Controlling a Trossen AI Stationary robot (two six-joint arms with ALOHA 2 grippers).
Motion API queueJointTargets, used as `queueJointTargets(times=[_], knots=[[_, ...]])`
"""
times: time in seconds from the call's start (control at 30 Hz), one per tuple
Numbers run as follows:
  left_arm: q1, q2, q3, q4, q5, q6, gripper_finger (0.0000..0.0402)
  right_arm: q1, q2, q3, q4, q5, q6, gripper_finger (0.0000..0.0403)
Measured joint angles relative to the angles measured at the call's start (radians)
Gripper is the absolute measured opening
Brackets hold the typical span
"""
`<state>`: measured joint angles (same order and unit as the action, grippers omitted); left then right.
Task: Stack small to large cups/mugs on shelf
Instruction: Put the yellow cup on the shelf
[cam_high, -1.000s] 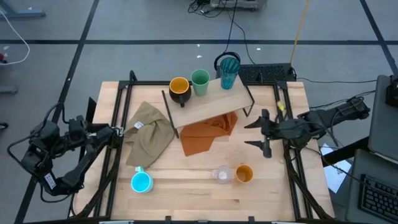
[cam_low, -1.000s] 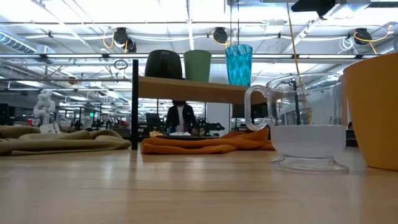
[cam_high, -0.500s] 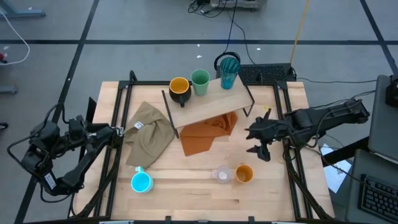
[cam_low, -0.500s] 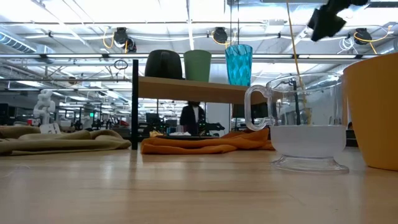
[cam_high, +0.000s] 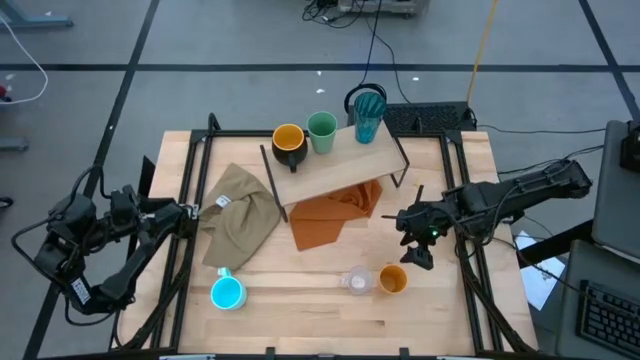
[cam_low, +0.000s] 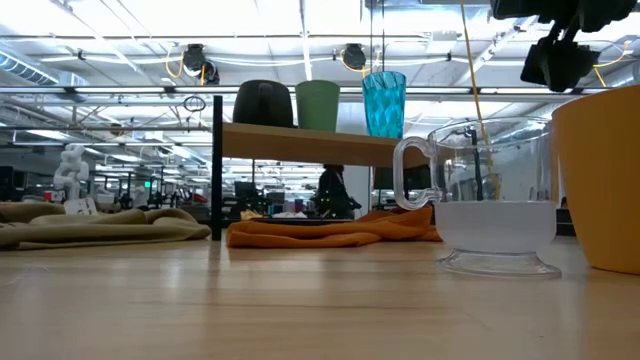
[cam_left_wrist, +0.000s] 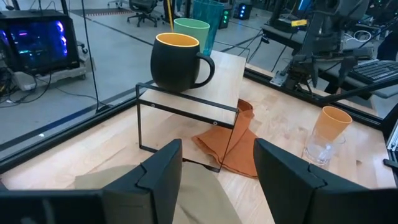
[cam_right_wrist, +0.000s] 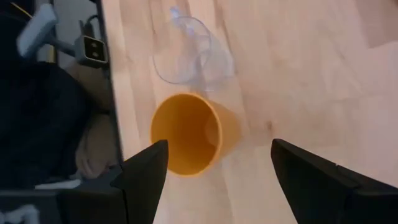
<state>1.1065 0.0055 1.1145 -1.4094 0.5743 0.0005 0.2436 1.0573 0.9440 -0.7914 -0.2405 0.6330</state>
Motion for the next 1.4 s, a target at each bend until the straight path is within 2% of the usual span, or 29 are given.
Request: queueJointTargets(times=[0.1,0.33,0.53,0.67,0.8,1.13,1.4], knots=[[0.000,0.000,0.000,0.000,0.000,0.000,0.0200,0.000,0.000,-0.029,0.072,-0.006,0.025,0.0274],[0.000,0.000,0.000,0.000,0.000,0.002,0.0200,0.001,0.000,-0.078,0.269,-0.132,0.065,0.0274],[0.000,0.000,0.000,-0.001,0.000,0.003,0.0200,0.022,0.000,-0.079,0.180,-0.127,0.073,0.0274],[0.000,0.000,0.000,-0.001,0.000,0.003,0.0200,0.044,0.007,-0.079,0.125,-0.053,0.092,0.0274],[0.000,0.000,0.000,0.001,0.000,-0.003,0.0200,0.063,0.033,-0.079,0.133,-0.019,0.111,0.0274],[0.000,0.000,0.000,0.030,-0.001,-0.007,0.0200,0.107,0.082,-0.071,0.121,-0.022,0.191,0.0274],[0.000,0.000,0.000,0.030,-0.001,-0.037,0.0200,0.108,0.104,-0.068,0.099,0.005,0.195,0.0274]])
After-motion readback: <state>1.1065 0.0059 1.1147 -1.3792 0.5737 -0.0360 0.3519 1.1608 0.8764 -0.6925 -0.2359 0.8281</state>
